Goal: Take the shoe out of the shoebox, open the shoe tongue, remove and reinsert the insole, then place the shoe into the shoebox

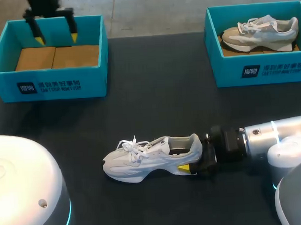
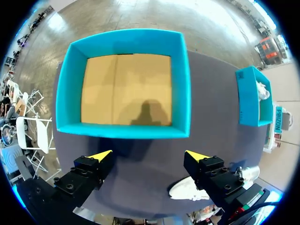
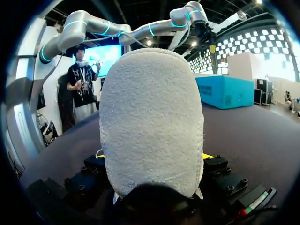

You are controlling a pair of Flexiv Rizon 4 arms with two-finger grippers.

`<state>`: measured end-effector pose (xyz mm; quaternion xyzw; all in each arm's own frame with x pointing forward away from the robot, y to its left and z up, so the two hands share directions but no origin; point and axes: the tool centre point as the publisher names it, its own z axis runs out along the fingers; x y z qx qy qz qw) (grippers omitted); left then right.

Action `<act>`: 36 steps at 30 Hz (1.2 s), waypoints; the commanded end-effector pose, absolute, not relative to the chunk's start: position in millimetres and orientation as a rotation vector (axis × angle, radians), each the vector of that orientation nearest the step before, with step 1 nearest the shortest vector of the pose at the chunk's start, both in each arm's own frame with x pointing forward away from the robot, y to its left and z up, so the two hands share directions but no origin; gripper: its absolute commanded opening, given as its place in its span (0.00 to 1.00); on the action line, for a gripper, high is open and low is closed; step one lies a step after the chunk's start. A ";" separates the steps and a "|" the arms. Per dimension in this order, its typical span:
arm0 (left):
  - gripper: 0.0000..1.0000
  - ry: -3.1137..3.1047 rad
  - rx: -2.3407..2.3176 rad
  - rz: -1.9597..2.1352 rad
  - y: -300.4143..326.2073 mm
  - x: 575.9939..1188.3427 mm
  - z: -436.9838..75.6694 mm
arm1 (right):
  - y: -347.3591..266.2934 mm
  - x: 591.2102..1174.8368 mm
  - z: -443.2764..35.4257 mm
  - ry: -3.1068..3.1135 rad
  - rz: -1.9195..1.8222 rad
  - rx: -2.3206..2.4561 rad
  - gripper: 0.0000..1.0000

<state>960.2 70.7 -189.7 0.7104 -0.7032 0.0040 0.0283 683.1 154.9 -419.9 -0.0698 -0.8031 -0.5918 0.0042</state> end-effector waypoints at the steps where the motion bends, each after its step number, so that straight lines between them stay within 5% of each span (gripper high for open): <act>1: 1.00 -2.219 2.188 0.065 40.6 923.8 -200.1 | 156.1 681.9 -418.7 -2.520 -1.846 -0.220 0.00; 19: 1.00 -2.245 2.010 -0.052 -72.9 840.9 -226.7 | 156.1 681.9 -418.7 -2.520 -1.846 -0.220 0.00; 36: 1.00 -2.254 2.004 -0.061 -78.3 832.9 -230.5 | 156.1 681.9 -418.7 -2.520 -1.846 -0.220 0.00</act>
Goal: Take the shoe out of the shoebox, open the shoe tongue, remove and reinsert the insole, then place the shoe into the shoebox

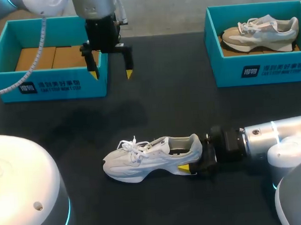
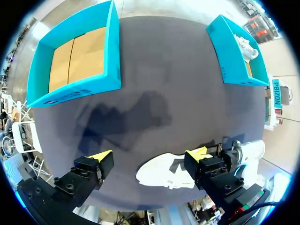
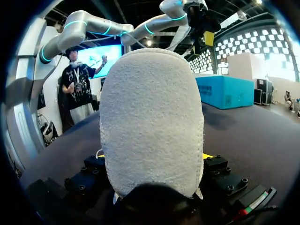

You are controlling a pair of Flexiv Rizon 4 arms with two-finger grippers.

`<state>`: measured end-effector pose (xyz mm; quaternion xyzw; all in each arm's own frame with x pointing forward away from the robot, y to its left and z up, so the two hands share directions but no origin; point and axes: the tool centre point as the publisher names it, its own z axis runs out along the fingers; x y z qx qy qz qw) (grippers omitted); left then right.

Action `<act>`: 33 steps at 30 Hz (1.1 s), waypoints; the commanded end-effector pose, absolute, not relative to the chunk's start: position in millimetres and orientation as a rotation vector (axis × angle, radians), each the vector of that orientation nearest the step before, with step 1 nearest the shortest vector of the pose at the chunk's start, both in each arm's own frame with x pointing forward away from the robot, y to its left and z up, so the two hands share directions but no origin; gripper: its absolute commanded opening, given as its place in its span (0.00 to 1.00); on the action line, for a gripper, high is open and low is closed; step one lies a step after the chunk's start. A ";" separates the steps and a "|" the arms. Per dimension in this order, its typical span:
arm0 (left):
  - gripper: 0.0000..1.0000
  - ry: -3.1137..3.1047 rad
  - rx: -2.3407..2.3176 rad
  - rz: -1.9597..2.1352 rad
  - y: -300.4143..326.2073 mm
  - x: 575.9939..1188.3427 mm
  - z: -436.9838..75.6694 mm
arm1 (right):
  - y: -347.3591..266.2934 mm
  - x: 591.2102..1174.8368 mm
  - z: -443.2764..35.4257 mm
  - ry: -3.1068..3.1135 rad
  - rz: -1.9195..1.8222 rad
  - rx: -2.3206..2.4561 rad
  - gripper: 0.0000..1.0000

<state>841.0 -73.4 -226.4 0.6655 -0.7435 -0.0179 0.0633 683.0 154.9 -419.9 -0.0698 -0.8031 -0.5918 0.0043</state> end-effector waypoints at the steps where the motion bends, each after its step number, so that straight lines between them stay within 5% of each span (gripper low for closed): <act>1: 1.00 -2.251 2.002 -0.065 -82.9 827.5 -233.6 | 156.1 681.9 -418.7 -2.520 -1.846 -0.220 0.00; 33: 1.00 -2.236 1.825 -0.407 -192.8 672.7 -293.1 | 156.1 681.9 -418.7 -2.520 -1.846 -0.220 0.00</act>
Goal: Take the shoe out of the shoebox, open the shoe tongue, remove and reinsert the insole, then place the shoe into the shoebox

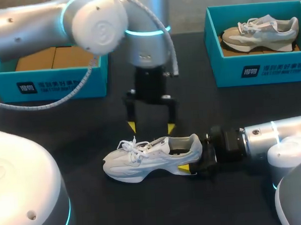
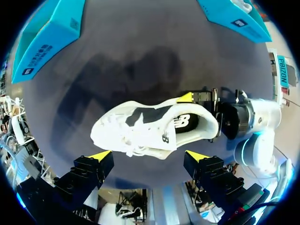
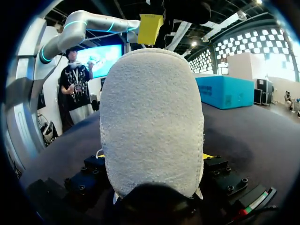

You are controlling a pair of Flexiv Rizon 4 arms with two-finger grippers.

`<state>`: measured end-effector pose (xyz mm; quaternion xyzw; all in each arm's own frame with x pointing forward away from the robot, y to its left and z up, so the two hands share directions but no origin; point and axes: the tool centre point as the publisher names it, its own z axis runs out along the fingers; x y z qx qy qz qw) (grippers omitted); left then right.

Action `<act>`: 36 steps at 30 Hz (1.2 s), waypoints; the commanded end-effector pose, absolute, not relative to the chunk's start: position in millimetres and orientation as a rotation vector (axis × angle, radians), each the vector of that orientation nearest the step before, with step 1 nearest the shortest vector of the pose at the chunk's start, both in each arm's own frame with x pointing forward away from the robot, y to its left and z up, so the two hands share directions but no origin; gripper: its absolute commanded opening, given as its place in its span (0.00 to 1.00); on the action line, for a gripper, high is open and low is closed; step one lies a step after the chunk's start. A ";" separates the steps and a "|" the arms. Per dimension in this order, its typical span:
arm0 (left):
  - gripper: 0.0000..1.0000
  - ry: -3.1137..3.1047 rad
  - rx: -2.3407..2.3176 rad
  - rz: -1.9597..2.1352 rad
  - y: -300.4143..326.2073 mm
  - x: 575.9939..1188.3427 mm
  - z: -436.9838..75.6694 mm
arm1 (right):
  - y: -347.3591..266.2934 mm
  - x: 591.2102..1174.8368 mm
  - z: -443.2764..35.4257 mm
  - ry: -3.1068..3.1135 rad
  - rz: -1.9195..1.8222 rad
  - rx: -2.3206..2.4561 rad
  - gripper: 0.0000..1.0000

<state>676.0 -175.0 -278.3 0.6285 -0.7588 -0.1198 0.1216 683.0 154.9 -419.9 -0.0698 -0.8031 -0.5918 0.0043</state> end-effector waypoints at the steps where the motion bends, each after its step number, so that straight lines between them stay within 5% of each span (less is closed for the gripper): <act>1: 1.00 -2.234 1.826 -0.414 -194.5 669.5 -295.8 | 156.1 681.9 -418.7 -2.520 -1.846 -0.220 0.00; 36: 1.00 -2.176 1.991 -0.535 -192.7 665.4 -336.3 | 156.1 681.9 -418.7 -2.520 -1.846 -0.220 0.00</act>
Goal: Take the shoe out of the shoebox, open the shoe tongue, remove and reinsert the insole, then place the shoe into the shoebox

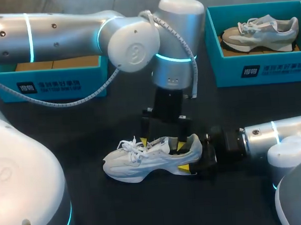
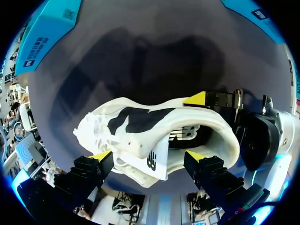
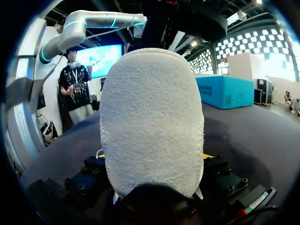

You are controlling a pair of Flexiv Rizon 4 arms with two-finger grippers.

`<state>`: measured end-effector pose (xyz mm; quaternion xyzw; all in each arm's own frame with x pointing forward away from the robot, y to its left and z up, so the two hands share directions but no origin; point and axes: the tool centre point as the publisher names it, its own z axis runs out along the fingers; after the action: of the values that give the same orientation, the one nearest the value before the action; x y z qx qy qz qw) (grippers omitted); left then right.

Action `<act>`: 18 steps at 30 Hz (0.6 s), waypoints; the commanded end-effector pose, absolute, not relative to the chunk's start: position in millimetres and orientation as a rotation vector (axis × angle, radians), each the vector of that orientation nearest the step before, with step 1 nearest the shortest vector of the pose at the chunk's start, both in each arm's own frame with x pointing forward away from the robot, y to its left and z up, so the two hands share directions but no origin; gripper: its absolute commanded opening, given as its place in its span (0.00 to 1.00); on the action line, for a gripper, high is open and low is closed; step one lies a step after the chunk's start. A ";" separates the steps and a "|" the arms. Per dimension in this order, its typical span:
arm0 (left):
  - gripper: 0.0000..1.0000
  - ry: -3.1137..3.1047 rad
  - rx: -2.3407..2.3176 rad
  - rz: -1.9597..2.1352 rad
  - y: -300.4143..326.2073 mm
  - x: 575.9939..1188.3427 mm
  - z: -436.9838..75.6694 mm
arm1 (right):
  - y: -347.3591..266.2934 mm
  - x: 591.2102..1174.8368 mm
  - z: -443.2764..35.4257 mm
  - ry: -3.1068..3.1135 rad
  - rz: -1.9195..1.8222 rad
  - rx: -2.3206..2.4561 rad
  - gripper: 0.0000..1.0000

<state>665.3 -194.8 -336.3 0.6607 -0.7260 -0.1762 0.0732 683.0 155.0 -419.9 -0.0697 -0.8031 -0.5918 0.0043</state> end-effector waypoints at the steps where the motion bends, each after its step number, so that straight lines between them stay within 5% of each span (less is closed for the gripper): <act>1: 1.00 -2.176 1.998 -0.540 -191.5 665.0 -336.0 | 156.1 681.9 -418.7 -2.520 -1.846 -0.220 0.00; 18: 0.95 -2.161 2.030 -0.566 -174.6 658.4 -330.4 | 156.1 681.9 -418.7 -2.520 -1.846 -0.220 0.00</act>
<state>660.5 -178.2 -333.6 0.6702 -0.7143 -0.1918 0.0624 683.0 155.0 -419.9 -0.0697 -0.8031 -0.5918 0.0043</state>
